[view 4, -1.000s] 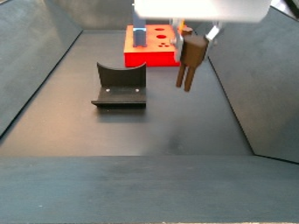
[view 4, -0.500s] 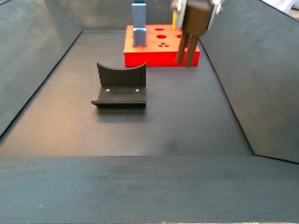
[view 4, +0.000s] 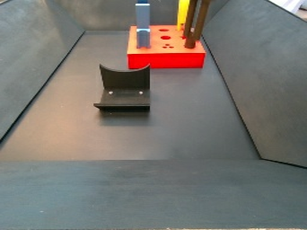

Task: Pick up the 3 prong object. Move up. Move to above the board. Insert the 3 prong object.
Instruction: Move to above the board.

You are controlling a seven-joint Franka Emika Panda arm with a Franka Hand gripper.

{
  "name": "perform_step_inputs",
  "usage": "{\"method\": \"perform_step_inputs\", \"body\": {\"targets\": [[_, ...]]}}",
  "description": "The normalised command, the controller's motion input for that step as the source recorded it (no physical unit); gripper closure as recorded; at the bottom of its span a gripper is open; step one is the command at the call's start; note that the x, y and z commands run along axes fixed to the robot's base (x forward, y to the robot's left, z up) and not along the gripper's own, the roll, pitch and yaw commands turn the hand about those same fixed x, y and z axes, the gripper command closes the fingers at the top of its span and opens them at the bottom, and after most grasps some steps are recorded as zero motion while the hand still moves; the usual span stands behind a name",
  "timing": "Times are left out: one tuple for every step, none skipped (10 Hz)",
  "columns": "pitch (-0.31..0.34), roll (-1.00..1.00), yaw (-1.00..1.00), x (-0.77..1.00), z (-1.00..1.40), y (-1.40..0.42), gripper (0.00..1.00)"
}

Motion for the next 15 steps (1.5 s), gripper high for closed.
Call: {"method": "perform_step_inputs", "body": {"targets": [[0.092, 0.12, 0.04, 0.01, 0.81, -0.04, 1.0], [0.09, 0.1, 0.04, 0.01, 0.65, -0.03, 1.0], [0.087, 0.09, 0.04, 0.01, 0.43, -0.02, 1.0], [0.089, 0.08, 0.04, 0.01, 0.27, -0.01, 1.0], [0.579, -0.17, -0.74, 0.08, 0.09, -1.0, 1.0], [0.539, -0.16, -0.69, 0.09, 0.07, -1.0, 1.0], [0.42, -0.16, -0.43, 0.1, 0.08, -1.0, 1.0], [0.324, -0.17, -0.27, 0.11, 0.08, -1.0, 1.0], [0.247, -0.11, -0.15, 0.11, 0.08, -1.0, 1.0], [0.191, -0.07, -0.06, 0.11, 0.08, -1.0, 1.0], [0.143, -0.02, -0.03, 0.12, 0.09, -1.0, 1.0], [0.13, -0.02, -0.01, 0.13, 0.09, -1.0, 1.0], [0.132, -0.01, 0.0, 0.14, 0.09, -1.0, 1.0], [0.14, 0.0, 0.0, 0.15, 0.1, -1.0, 1.0], [0.141, 0.01, 0.0, 0.17, 0.1, -1.0, 1.0]]}}
